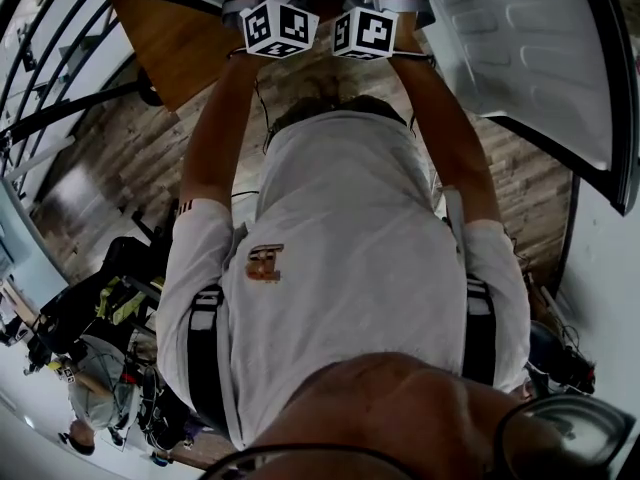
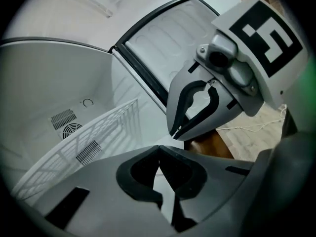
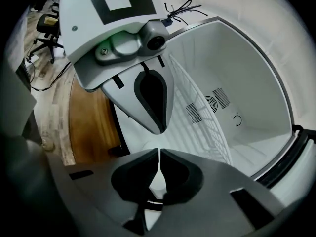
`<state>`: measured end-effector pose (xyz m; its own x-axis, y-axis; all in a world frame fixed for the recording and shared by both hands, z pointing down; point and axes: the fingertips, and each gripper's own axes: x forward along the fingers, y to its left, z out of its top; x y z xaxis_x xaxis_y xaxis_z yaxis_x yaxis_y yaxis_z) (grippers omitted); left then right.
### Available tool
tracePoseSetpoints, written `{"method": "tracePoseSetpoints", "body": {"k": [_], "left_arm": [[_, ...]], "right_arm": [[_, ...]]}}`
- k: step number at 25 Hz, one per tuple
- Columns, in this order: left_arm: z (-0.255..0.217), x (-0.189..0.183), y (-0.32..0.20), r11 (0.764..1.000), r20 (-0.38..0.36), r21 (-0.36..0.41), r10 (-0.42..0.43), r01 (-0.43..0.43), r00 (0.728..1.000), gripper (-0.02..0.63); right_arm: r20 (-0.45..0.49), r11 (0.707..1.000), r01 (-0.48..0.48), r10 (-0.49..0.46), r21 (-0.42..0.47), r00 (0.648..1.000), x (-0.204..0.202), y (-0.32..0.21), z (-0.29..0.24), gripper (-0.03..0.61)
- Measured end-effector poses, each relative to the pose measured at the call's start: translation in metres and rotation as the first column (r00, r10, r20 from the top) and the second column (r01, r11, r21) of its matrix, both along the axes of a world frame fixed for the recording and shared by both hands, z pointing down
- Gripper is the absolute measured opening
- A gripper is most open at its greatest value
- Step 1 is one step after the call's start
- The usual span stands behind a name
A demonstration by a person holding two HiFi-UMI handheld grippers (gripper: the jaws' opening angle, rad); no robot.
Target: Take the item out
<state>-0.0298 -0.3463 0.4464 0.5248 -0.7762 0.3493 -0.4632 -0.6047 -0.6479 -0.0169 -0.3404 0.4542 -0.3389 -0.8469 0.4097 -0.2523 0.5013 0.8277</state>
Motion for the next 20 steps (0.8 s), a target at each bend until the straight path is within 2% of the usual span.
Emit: {"method": "tracePoseSetpoints", "body": {"k": [6, 13, 20], "left_arm": [[0.017, 0.002, -0.011, 0.996, 0.122, 0.037, 0.076, -0.081, 0.99, 0.018], [0.04, 0.007, -0.025, 0.985, 0.282, 0.063, 0.138, -0.162, 0.949, 0.018], [0.059, -0.002, -0.037, 0.984, 0.365, 0.03, 0.153, -0.176, 0.918, 0.02]], "right_arm": [[-0.07, 0.999, -0.042, 0.041, -0.008, 0.997, 0.0, -0.01, 0.017, 0.035], [-0.17, 0.997, -0.074, 0.073, -0.003, 0.983, -0.001, -0.023, 0.032, 0.037], [-0.226, 0.993, -0.105, 0.092, -0.046, 0.97, -0.011, -0.031, 0.046, 0.037]]}}
